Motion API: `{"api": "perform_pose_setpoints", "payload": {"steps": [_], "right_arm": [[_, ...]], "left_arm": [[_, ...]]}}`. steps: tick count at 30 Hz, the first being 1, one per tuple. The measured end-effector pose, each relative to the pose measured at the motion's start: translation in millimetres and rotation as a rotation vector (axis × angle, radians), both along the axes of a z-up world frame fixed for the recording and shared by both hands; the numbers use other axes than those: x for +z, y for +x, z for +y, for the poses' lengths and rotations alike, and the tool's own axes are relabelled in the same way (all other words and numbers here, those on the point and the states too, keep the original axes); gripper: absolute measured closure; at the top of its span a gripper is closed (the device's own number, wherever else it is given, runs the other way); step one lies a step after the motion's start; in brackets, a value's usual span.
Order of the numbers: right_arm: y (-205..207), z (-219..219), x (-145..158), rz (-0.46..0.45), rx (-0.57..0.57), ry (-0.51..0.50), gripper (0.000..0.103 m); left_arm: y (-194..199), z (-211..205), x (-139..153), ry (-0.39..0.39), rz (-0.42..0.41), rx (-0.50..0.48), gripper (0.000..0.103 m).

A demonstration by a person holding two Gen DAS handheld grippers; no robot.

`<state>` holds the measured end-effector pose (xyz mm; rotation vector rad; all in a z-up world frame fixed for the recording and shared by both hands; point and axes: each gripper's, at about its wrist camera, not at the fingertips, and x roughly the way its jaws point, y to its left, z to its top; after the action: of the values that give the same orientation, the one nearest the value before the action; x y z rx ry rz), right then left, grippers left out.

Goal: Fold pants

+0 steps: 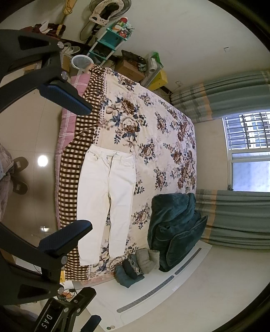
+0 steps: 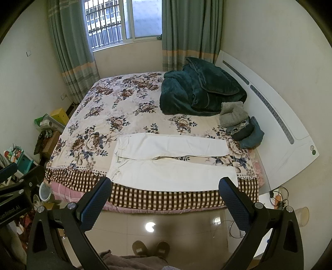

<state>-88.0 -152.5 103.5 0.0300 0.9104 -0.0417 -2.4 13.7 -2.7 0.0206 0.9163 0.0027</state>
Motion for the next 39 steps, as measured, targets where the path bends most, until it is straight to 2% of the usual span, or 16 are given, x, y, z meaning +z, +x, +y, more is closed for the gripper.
{"api": "perform_pose_setpoints", "payload": {"steps": [26,30,39], "right_arm": [[5.2,-1.7,14.8,-0.003,-0.010,-0.004,0.000],[13.0,-6.0,26.7,-0.010,-0.043,0.004,0.000],[51.0,-20.1,3.7,-0.063,-0.191,-0.001,0.000]], "left_arm": [[10.3,-3.3,5.5,-0.015,0.005,-0.009,0.000],[13.2,-5.1,5.4,-0.001,-0.022,-0.013,0.000],[51.6,6.8,-10.9,0.026,-0.110,-0.020,0.000]]}}
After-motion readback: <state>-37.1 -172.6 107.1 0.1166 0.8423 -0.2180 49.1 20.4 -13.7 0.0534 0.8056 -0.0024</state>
